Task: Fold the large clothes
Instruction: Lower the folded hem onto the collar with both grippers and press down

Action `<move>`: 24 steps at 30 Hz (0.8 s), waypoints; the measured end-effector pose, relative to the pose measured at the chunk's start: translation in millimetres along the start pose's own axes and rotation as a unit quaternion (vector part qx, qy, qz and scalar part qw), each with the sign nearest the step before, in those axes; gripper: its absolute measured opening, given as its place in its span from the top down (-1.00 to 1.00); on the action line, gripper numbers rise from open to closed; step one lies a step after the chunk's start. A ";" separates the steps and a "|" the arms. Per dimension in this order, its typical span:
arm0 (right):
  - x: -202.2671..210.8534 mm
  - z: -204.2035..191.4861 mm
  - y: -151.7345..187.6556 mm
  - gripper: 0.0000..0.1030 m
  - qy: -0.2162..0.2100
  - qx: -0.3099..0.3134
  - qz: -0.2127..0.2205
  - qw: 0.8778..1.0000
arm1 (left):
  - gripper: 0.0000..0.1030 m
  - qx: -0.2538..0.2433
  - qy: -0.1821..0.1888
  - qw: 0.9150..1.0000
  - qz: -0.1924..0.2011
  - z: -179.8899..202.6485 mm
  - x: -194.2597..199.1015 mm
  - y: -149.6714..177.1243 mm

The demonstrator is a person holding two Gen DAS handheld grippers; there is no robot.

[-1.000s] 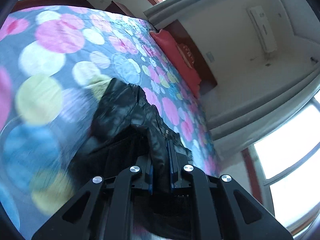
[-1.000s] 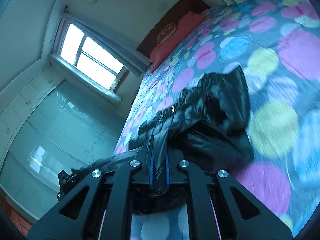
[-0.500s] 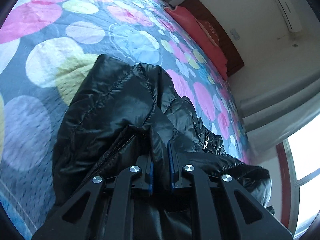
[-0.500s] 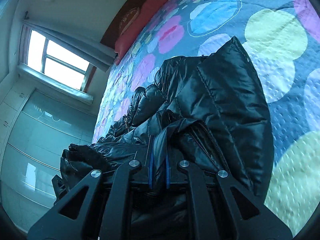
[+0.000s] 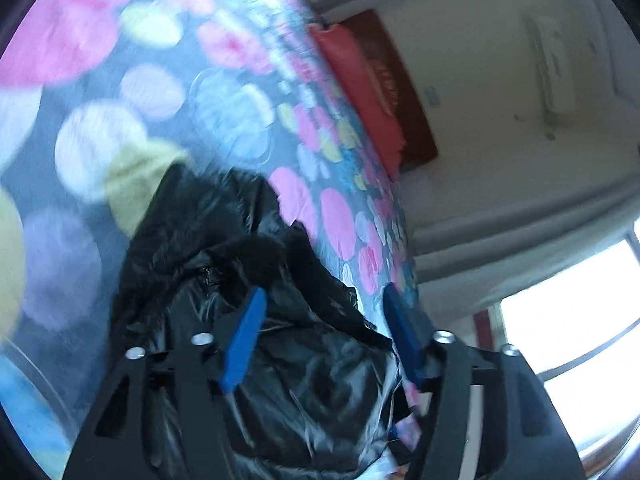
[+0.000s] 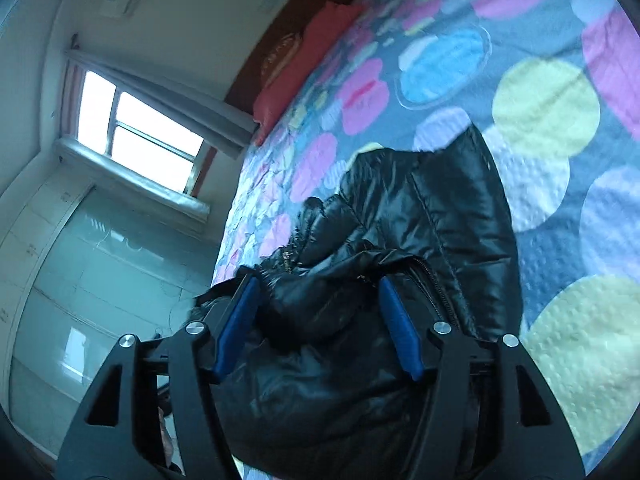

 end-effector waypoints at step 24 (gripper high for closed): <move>-76.7 -22.0 -40.3 0.72 0.131 0.187 -0.017 0.974 | 0.52 -0.199 -0.128 0.966 -0.108 -34.9 -72.9 -14.7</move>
Point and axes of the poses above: each gripper's, at about its wrist camera, not at the fingertips, and x roughly against the way its jaws point, z to its right, y to its underside, the point moved 6 cm from there along -x, roughly the way its jaws point, and after that the axes turned 15 degrees about -x, right-handed, at the moved point
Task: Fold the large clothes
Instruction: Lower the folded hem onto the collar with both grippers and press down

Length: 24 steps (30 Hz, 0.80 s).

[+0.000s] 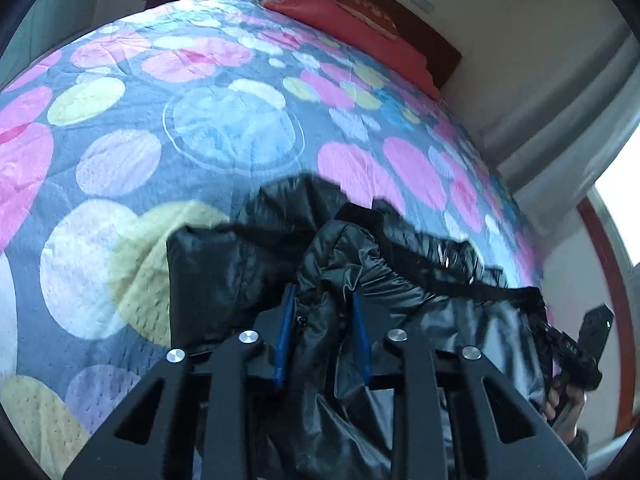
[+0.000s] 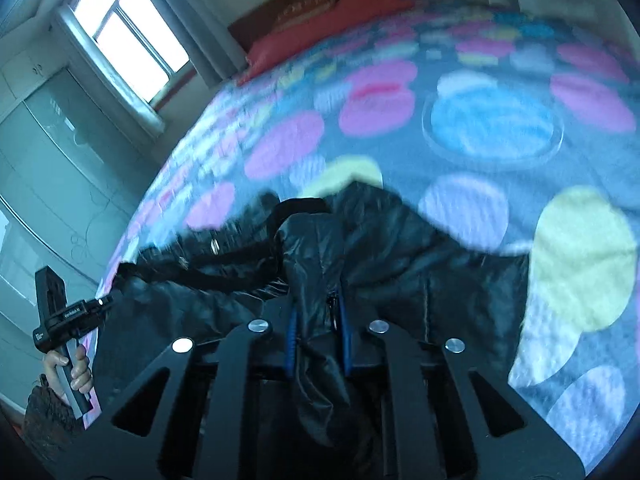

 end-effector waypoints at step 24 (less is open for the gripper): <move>-79.7 23.7 -30.5 0.54 0.088 -0.010 -0.004 0.996 | 0.44 -0.030 -0.102 0.994 -0.010 -7.5 -59.0 -33.2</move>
Point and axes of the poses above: each gripper's, at about its wrist camera, not at the fingertips, and x roughly against the way its jaws point, z to its right, y to its underside, the point moved 6 cm from there along -x, roughly the way its jaws point, and after that the axes turned 15 degrees about -x, right-handed, at the moved point
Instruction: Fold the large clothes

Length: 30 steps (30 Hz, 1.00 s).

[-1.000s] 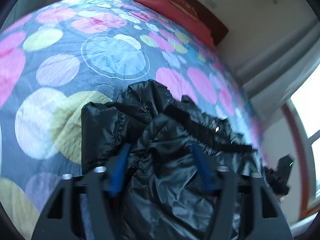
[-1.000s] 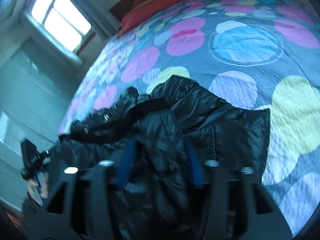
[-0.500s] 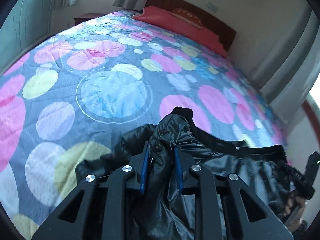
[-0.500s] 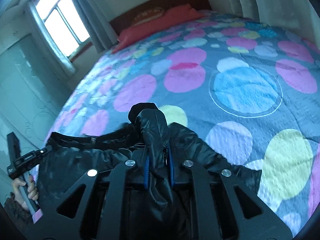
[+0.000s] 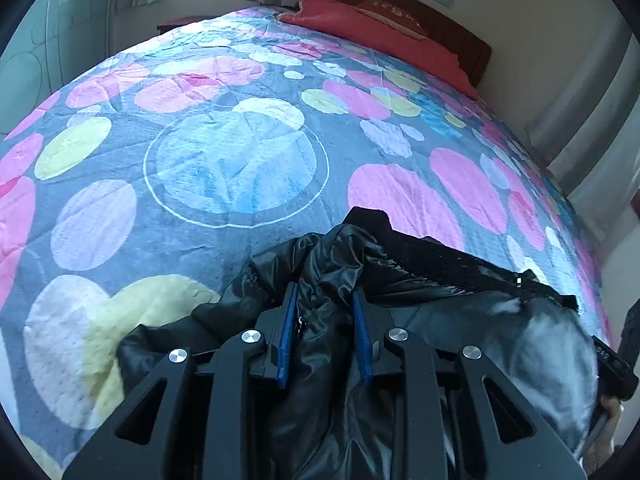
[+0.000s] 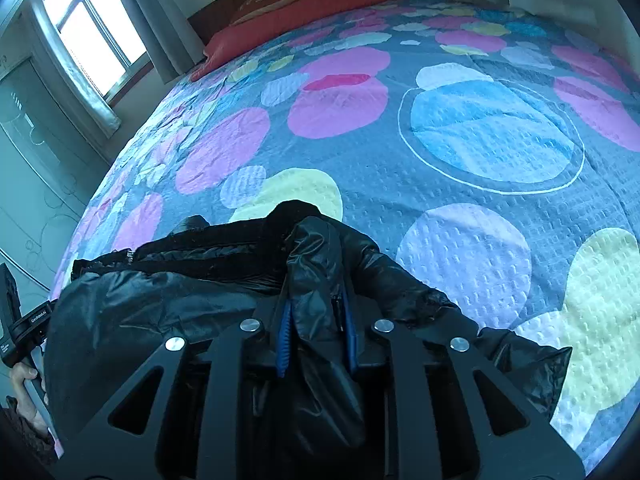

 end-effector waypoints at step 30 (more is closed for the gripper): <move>-6.0 -93.3 71.6 0.04 0.042 0.090 0.035 0.994 | 0.09 -0.028 -0.055 0.998 0.028 85.4 -1.0 30.3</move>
Point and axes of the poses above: each gripper's, at about its wrist camera, not at the fingertips, and x roughly against the way its jaws point, z to its right, y to its underside, the point moved 6 cm from there along -x, roughly the way its jaws point, and after that the axes turned 15 degrees about -x, right-handed, at the moved point
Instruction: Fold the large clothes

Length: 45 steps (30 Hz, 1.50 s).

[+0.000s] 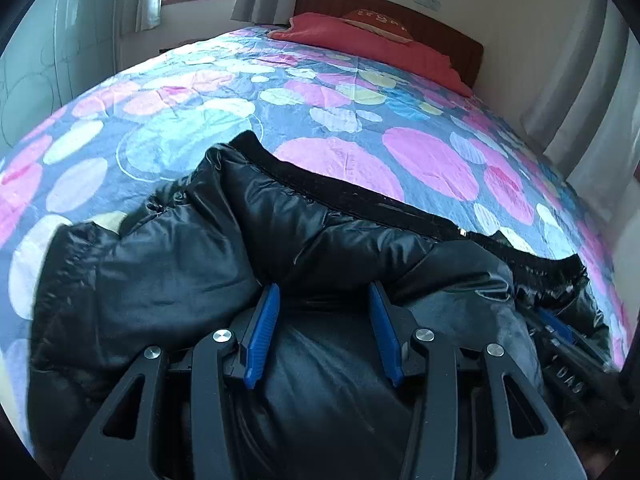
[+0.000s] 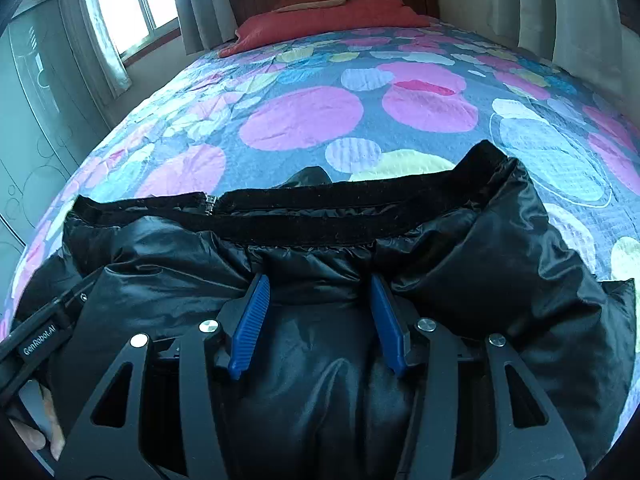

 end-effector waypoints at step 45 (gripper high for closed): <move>143.9 142.5 68.0 -0.45 -0.021 -0.164 0.073 0.984 | -0.44 0.217 -0.007 0.973 0.077 -90.7 136.3 113.0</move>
Point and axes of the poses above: each gripper's, at about its wrist camera, not at the fingertips, and x roughly against the way its jaws point, z to its right, y to its underside, the point moved 6 cm from there along -x, roughly the way its jaws point, and after that the axes turned 15 degrees about -x, right-handed, at the moved point
